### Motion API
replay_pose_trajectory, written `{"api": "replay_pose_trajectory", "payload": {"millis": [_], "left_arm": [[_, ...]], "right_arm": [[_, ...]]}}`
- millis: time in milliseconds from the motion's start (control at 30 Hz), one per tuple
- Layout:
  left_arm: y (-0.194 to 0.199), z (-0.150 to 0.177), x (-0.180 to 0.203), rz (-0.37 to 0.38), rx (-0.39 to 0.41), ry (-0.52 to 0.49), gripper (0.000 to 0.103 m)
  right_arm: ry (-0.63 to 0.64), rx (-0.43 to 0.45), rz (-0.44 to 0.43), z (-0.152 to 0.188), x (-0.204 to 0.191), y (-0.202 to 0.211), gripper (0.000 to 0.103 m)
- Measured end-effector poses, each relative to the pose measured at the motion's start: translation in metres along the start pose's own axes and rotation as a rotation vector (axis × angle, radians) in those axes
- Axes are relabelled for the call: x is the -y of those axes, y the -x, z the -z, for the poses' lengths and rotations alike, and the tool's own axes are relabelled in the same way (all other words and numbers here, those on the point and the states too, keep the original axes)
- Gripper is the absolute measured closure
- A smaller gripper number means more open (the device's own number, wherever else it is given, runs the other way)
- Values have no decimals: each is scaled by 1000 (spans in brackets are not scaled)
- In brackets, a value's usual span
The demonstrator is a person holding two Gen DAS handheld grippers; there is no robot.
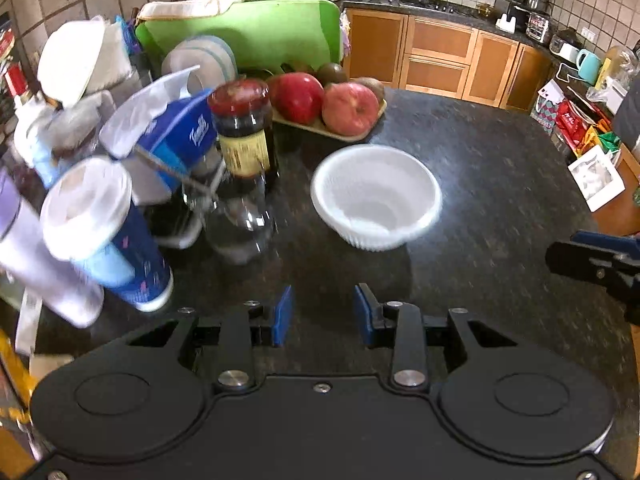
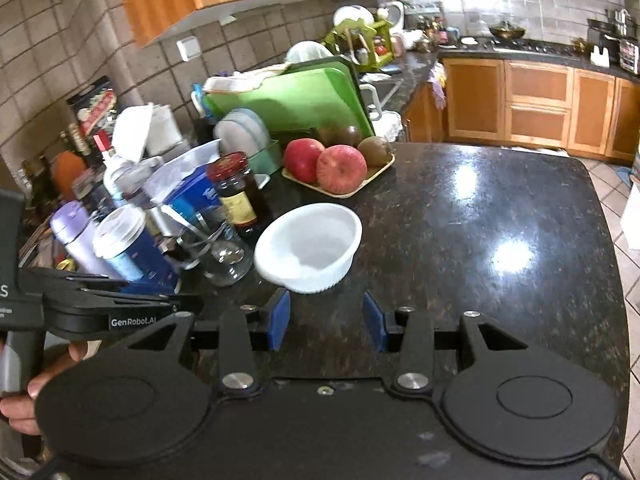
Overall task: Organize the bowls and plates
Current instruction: 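Move the left gripper to the last white ribbed bowl and close on its rim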
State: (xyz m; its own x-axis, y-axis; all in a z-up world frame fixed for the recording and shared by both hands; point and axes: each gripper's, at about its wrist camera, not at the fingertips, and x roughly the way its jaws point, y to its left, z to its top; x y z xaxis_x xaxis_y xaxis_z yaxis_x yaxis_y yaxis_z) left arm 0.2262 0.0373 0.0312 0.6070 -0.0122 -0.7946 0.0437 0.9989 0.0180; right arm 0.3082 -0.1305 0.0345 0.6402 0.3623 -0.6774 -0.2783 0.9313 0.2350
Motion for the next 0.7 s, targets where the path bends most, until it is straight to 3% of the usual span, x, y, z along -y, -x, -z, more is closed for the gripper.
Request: {"api": "replay_pose_trajectory", "payload": {"millis": [333, 700], "left_arm": [[-54, -48, -14, 30, -76, 14, 61], [-94, -67, -23, 9, -116, 43, 62]], "right_arm": [[-52, -52, 64, -32, 5, -69, 72], [-40, -107, 72, -49, 11, -117, 78]]}}
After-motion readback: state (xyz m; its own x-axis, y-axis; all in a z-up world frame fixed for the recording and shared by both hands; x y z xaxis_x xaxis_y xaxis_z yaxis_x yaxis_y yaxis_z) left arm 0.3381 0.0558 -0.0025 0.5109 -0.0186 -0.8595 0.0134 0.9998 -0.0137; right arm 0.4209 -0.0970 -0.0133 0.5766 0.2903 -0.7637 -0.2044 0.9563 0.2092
